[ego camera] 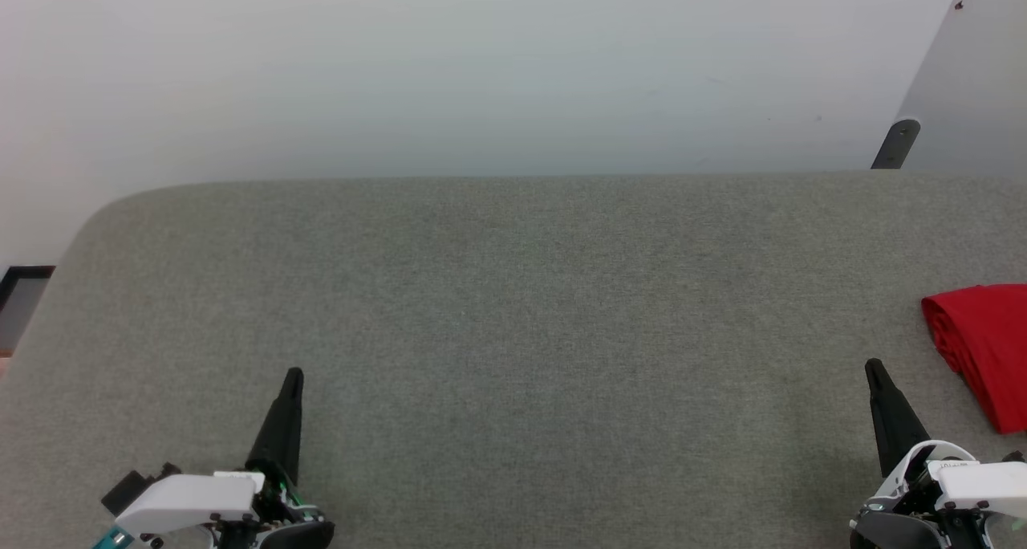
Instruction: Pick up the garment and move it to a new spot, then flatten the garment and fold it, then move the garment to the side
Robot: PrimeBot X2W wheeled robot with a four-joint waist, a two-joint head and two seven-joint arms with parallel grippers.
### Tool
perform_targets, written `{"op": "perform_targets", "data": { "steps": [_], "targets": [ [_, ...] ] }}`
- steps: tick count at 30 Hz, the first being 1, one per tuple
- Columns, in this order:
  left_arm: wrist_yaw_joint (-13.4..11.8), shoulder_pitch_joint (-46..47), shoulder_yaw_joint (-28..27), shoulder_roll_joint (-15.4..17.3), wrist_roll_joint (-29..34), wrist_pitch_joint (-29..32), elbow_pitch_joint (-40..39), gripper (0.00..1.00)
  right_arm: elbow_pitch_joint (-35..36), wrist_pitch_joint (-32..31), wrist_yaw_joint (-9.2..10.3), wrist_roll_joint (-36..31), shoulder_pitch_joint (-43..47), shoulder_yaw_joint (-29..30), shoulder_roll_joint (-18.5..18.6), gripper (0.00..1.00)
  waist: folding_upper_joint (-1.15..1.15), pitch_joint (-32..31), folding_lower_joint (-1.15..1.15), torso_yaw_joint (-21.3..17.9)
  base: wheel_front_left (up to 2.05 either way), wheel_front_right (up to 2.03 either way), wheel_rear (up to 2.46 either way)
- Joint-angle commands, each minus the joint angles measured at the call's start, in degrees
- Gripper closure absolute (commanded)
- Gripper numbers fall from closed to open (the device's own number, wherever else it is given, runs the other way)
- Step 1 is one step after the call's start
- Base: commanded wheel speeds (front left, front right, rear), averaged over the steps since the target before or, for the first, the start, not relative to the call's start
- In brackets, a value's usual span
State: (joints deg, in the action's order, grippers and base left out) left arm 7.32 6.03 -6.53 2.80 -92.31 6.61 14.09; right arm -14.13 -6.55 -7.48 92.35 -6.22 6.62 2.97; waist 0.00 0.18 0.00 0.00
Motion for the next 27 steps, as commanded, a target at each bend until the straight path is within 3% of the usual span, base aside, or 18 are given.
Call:
{"op": "perform_targets", "data": {
  "steps": [1,27],
  "targets": [
    [0.3,0.6,-0.1,0.0,-0.2,0.0,0.1,1.00,0.0,0.0,-0.02,0.1,-0.2,-0.2,-0.2,1.00,0.00,0.0,0.00,0.0,0.00,0.00,0.00],
    [0.3,0.6,-0.1,0.0,-0.2,0.0,0.1,1.00,0.0,0.0,-0.02,0.1,-0.2,-0.2,-0.2,1.00,0.00,0.0,0.00,0.0,0.00,0.00,0.00]
  ]
}}
